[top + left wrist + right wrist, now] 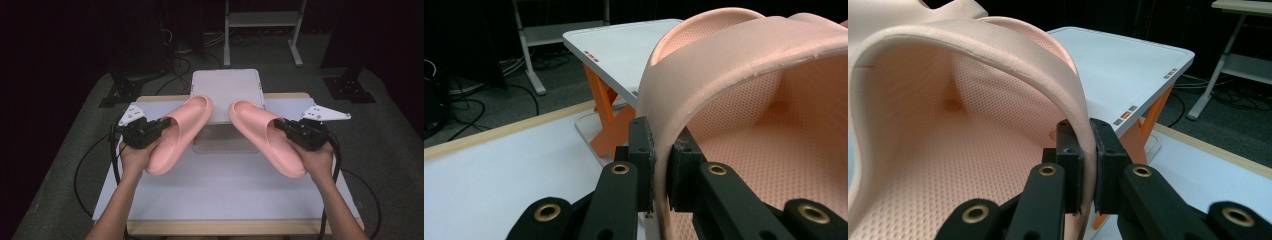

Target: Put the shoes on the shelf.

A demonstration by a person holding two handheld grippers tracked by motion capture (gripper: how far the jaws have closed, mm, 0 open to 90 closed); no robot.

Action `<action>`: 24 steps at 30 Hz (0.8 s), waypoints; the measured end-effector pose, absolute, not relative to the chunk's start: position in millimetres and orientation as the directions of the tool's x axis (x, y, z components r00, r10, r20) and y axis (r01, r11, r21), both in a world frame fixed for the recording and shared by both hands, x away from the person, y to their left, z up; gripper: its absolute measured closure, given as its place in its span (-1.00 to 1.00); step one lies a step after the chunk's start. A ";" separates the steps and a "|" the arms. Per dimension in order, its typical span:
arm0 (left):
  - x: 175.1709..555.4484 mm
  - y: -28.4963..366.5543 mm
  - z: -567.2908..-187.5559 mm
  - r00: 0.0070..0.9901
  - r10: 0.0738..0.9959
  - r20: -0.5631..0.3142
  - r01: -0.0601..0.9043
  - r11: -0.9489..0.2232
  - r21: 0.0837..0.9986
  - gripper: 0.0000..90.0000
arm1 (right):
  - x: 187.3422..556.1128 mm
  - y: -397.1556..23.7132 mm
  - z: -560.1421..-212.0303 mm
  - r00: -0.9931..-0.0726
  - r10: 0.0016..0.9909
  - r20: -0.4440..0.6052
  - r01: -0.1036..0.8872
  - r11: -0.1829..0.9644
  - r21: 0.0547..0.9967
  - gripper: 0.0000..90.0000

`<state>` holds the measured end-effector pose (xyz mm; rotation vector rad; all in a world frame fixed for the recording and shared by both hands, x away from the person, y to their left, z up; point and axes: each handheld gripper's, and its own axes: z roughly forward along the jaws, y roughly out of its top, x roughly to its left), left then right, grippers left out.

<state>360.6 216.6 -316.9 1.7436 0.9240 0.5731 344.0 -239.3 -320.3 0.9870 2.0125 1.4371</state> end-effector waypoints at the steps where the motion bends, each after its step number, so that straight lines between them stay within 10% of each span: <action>1: 362.2 216.3 -316.2 0.588 0.807 -0.052 0.314 -0.169 0.934 0.85 | 346.1 -239.6 -319.9 -0.627 0.779 0.029 0.279 0.190 0.941 0.87; 24: 405.4 199.0 -305.0 0.568 0.822 -0.034 0.339 -0.197 0.920 0.85 | 391.5 -225.4 -304.2 -0.603 0.798 0.006 0.289 0.211 0.934 0.87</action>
